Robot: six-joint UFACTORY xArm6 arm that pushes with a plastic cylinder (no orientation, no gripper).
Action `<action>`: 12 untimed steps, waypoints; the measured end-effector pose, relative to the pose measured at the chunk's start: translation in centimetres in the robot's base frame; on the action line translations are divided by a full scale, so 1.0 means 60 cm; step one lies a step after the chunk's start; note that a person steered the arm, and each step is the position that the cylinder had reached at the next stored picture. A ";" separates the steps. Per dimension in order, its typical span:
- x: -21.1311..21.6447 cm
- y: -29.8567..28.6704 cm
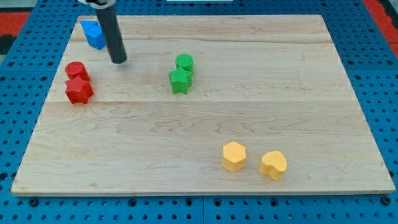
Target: Separate the blue blocks away from the each other
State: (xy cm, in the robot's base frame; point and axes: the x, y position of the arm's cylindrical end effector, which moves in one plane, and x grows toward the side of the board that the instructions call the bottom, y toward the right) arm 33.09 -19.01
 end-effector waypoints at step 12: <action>-0.011 0.025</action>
State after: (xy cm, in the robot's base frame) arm 32.44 -17.48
